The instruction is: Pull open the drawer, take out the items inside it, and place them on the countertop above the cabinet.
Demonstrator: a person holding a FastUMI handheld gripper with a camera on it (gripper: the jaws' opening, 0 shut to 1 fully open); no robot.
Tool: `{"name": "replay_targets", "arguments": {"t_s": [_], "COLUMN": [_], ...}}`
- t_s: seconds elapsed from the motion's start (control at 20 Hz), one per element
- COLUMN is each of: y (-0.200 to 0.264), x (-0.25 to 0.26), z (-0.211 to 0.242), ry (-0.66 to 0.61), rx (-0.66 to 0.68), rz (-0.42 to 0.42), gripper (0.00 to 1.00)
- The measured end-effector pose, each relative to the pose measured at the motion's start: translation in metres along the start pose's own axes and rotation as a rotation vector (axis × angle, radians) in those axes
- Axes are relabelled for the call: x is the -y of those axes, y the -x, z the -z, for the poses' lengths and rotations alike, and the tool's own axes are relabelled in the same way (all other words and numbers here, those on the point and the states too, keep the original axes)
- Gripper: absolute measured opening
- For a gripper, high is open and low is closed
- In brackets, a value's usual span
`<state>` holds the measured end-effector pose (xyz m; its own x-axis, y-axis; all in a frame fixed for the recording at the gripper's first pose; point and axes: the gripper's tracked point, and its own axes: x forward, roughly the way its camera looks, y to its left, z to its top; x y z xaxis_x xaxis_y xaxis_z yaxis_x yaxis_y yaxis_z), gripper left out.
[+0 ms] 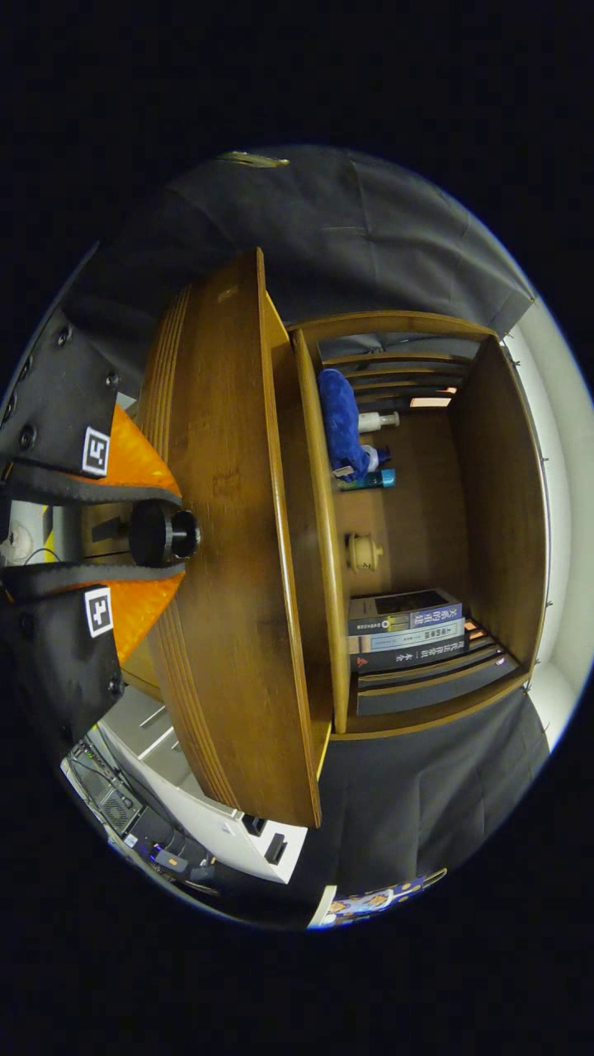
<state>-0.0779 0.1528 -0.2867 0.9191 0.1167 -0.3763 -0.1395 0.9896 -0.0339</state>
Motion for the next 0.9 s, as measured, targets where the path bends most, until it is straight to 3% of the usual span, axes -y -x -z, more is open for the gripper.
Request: {"name": "replay_targets", "arguments": {"t_s": [0.8, 0.9], "y": [0.049, 0.048], "x": [-0.006, -0.005], "z": [0.025, 0.026], "ry": [-0.017, -0.013], "rx": [-0.074, -0.102], "rz": [-0.002, -0.005], "gripper": [0.36, 0.42]}}
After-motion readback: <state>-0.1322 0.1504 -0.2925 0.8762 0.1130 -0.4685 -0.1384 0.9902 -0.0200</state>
